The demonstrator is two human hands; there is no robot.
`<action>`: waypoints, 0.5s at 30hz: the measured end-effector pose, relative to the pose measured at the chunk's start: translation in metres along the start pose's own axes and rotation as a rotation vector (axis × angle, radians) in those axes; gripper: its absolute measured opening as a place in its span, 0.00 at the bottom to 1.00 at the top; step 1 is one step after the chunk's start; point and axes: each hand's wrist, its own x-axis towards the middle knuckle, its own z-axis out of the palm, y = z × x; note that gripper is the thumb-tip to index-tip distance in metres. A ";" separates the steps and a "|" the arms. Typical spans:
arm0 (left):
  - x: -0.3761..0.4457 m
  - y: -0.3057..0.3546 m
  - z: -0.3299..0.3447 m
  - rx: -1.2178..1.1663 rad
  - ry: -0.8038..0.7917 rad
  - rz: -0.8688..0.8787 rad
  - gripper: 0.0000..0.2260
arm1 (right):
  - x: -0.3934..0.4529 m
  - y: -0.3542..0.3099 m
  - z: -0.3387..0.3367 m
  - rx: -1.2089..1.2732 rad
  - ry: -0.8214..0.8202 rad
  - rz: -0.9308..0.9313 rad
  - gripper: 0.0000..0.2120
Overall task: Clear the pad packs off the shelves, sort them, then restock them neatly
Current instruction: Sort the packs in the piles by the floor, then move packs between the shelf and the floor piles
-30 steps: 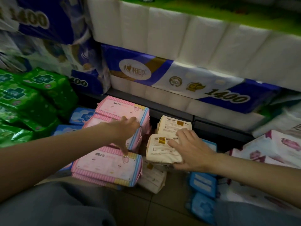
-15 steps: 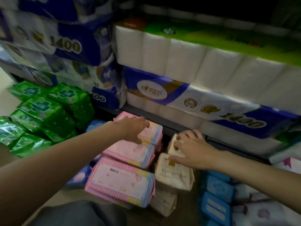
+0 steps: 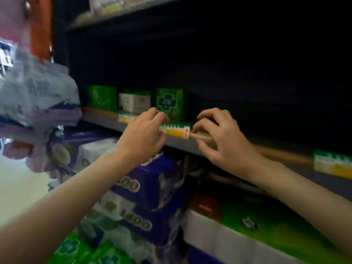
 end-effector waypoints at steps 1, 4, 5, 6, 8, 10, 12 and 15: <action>0.003 -0.013 -0.003 0.016 0.001 -0.014 0.12 | 0.015 0.003 0.003 -0.003 0.002 0.011 0.10; 0.010 -0.056 -0.007 0.016 0.000 -0.099 0.13 | 0.055 0.012 0.014 -0.044 -0.072 0.073 0.13; 0.012 -0.070 -0.008 0.013 -0.006 -0.129 0.13 | 0.066 0.013 0.018 -0.057 -0.101 0.099 0.14; 0.015 -0.084 -0.008 0.018 -0.017 -0.162 0.13 | 0.077 0.014 0.023 -0.068 -0.132 0.129 0.16; 0.023 -0.109 -0.007 0.023 -0.028 -0.215 0.15 | 0.100 0.017 0.036 -0.083 -0.194 0.189 0.20; 0.035 -0.132 -0.003 0.029 -0.019 -0.244 0.15 | 0.124 0.022 0.052 -0.079 -0.262 0.248 0.24; 0.051 -0.151 0.002 0.051 -0.020 -0.258 0.16 | 0.150 0.032 0.071 -0.118 -0.325 0.265 0.27; 0.083 -0.170 0.018 0.141 -0.126 -0.251 0.21 | 0.196 0.060 0.100 -0.248 -0.411 0.294 0.34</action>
